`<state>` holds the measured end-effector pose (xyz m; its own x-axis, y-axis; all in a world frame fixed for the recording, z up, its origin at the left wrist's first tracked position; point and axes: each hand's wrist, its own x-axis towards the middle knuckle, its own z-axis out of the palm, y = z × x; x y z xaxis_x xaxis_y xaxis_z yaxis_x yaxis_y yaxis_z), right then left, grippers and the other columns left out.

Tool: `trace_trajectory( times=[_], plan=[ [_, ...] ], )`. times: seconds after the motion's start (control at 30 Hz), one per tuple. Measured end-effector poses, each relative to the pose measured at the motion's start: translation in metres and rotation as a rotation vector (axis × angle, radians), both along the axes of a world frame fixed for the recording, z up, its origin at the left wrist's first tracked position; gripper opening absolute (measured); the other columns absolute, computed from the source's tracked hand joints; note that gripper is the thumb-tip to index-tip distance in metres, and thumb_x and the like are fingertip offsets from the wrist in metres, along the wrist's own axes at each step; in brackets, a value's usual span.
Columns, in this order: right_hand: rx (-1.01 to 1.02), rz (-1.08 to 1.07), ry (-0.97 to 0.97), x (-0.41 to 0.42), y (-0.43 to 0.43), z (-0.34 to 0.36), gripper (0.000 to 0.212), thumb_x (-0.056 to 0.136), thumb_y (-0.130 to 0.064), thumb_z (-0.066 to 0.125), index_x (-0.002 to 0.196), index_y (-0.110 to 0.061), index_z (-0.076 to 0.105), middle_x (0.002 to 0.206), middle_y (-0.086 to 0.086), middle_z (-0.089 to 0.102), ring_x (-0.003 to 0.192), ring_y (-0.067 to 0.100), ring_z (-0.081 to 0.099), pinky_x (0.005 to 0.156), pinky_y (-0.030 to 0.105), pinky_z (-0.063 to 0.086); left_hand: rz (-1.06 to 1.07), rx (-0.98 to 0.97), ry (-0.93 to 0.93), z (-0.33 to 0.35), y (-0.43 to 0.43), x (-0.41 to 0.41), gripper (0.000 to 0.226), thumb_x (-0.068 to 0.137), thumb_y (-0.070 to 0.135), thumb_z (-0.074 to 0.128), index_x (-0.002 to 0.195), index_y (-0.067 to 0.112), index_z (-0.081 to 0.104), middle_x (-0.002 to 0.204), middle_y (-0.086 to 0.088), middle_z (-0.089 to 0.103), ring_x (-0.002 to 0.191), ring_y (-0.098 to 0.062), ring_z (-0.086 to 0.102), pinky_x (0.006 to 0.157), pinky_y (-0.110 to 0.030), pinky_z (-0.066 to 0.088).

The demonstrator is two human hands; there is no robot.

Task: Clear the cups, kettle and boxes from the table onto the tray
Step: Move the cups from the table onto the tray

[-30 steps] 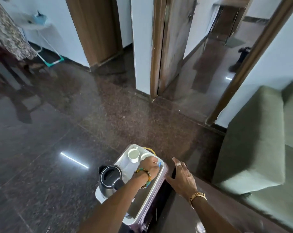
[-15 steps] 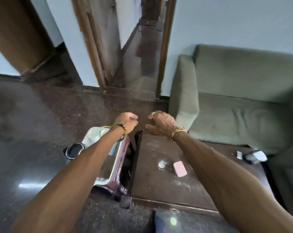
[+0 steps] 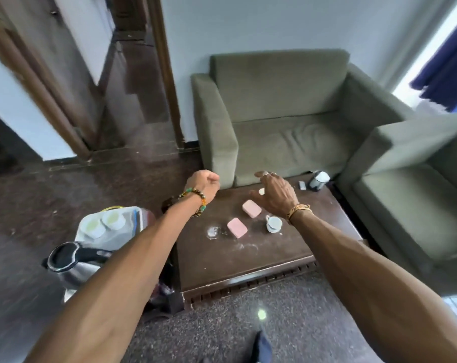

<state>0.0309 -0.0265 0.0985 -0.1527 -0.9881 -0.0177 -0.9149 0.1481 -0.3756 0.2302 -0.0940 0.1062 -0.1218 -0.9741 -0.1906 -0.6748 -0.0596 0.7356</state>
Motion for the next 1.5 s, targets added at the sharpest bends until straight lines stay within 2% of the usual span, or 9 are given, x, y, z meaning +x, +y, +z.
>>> trace_trajectory(
  times=[0.17, 0.27, 0.43, 0.63, 0.73, 0.83, 0.97, 1.27, 1.5],
  plan=[
    [-0.061, -0.211, 0.02, -0.088, 0.048, 0.004, 0.056, 0.084, -0.042, 0.07, 0.132, -0.015, 0.057, 0.125, 0.012, 0.065, 0.115, 0.032, 0.062, 0.09, 0.037, 0.05, -0.172, -0.006, 0.011, 0.0, 0.021, -0.098, 0.02, 0.081, 0.022, 0.067, 0.1, 0.022, 0.073, 0.1, 0.003, 0.073, 0.095, -0.015, 0.067, 0.081, -0.018, 0.048],
    [-0.061, -0.287, 0.022, -0.139, 0.083, -0.011, 0.056, 0.085, -0.041, 0.07, 0.132, -0.015, 0.056, 0.126, 0.012, 0.065, 0.115, 0.032, 0.062, 0.09, 0.038, 0.05, -0.249, 0.002, 0.016, -0.013, 0.038, -0.156, 0.02, 0.08, 0.019, 0.068, 0.099, 0.02, 0.073, 0.088, 0.007, 0.068, 0.083, -0.009, 0.061, 0.069, -0.012, 0.041],
    [-0.009, -0.389, 0.008, -0.223, 0.144, -0.04, 0.059, 0.083, -0.04, 0.071, 0.134, -0.016, 0.055, 0.13, 0.01, 0.063, 0.116, 0.029, 0.062, 0.093, 0.034, 0.049, -0.344, 0.074, 0.086, -0.046, 0.078, -0.258, 0.021, 0.082, 0.0, 0.065, 0.103, 0.0, 0.07, 0.09, -0.01, 0.065, 0.079, -0.014, 0.056, 0.065, -0.017, 0.044],
    [0.042, -0.51, -0.087, -0.309, 0.194, -0.055, 0.065, 0.081, -0.033, 0.07, 0.14, -0.013, 0.05, 0.132, 0.011, 0.062, 0.12, 0.028, 0.061, 0.097, 0.035, 0.047, -0.45, 0.152, 0.101, -0.069, 0.126, -0.354, 0.021, 0.082, -0.004, 0.063, 0.103, -0.006, 0.067, 0.086, -0.011, 0.061, 0.079, -0.018, 0.055, 0.048, -0.004, 0.039],
    [0.03, -0.551, -0.097, -0.345, 0.21, -0.057, 0.066, 0.084, -0.032, 0.07, 0.142, -0.012, 0.047, 0.138, 0.011, 0.059, 0.125, 0.026, 0.058, 0.102, 0.033, 0.044, -0.478, 0.17, 0.08, -0.07, 0.139, -0.396, 0.021, 0.082, -0.002, 0.064, 0.103, -0.003, 0.068, 0.086, -0.008, 0.061, 0.08, -0.018, 0.057, 0.06, -0.018, 0.045],
    [0.031, -0.598, -0.103, -0.372, 0.222, -0.061, 0.066, 0.086, -0.033, 0.068, 0.144, -0.012, 0.046, 0.141, 0.011, 0.056, 0.128, 0.027, 0.055, 0.104, 0.034, 0.043, -0.517, 0.173, 0.063, -0.07, 0.145, -0.43, 0.019, 0.082, 0.002, 0.066, 0.1, 0.004, 0.07, 0.087, -0.007, 0.065, 0.08, -0.019, 0.061, 0.064, -0.02, 0.05],
    [0.044, -0.64, -0.121, -0.397, 0.234, -0.074, 0.067, 0.086, -0.035, 0.068, 0.144, -0.011, 0.046, 0.142, 0.01, 0.055, 0.129, 0.027, 0.054, 0.104, 0.034, 0.043, -0.577, 0.187, 0.012, -0.075, 0.151, -0.467, 0.018, 0.08, 0.009, 0.069, 0.097, 0.014, 0.072, 0.095, -0.005, 0.072, 0.088, -0.02, 0.069, 0.084, -0.03, 0.056],
    [0.161, -0.65, -0.133, -0.441, 0.211, -0.095, 0.065, 0.086, -0.033, 0.066, 0.144, -0.01, 0.045, 0.137, 0.012, 0.058, 0.126, 0.028, 0.055, 0.103, 0.034, 0.044, -0.664, 0.261, -0.024, -0.096, 0.127, -0.528, 0.017, 0.081, 0.012, 0.068, 0.097, 0.018, 0.071, 0.099, -0.003, 0.074, 0.091, -0.019, 0.07, 0.088, -0.032, 0.056],
    [0.122, -0.608, -0.13, -0.468, 0.146, -0.083, 0.064, 0.088, -0.031, 0.066, 0.145, -0.011, 0.044, 0.142, 0.01, 0.054, 0.13, 0.026, 0.053, 0.104, 0.032, 0.042, -0.623, 0.252, -0.036, -0.091, 0.072, -0.546, 0.015, 0.081, 0.016, 0.069, 0.095, 0.022, 0.071, 0.099, -0.001, 0.073, 0.092, -0.018, 0.069, 0.088, -0.031, 0.055]
  ],
)
